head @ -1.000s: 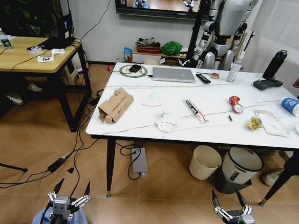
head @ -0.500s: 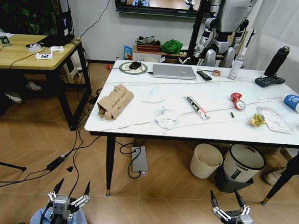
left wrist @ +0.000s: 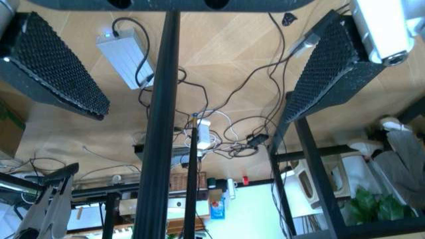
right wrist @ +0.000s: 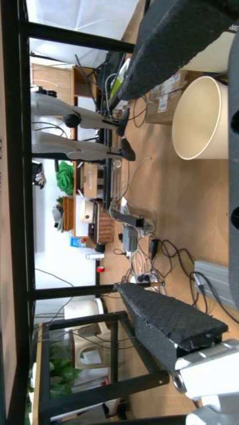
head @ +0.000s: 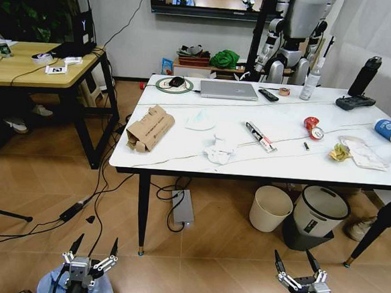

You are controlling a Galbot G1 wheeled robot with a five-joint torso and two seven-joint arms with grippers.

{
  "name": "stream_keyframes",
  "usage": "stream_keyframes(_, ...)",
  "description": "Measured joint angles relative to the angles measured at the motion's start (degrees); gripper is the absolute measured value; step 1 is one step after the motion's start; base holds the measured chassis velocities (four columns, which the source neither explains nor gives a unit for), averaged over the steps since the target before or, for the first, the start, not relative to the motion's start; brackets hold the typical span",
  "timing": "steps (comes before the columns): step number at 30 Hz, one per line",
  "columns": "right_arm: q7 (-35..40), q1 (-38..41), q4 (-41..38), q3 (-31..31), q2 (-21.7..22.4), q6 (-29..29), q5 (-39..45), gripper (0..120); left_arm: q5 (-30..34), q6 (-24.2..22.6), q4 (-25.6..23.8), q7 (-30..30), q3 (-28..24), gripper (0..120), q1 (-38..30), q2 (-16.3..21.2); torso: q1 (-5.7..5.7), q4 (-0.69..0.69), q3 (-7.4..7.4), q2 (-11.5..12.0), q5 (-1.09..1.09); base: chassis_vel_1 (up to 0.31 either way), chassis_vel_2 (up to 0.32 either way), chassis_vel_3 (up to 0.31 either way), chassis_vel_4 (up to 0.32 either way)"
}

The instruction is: Pick up the trash bin and place the trash from the table into it.

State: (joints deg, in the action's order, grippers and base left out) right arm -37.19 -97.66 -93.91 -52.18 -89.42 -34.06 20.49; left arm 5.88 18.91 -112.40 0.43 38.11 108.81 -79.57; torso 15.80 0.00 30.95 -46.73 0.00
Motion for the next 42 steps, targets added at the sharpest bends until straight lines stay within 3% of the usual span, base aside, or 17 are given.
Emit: stream_keyframes(42,0.0,0.2,0.2,0.4,-0.1,0.1,0.0,100,-0.3,0.0,0.5,0.0,0.0,100,0.2,-0.1,-4.28,0.0,-6.24,10.5,0.0,0.0,0.0,0.0,0.0)
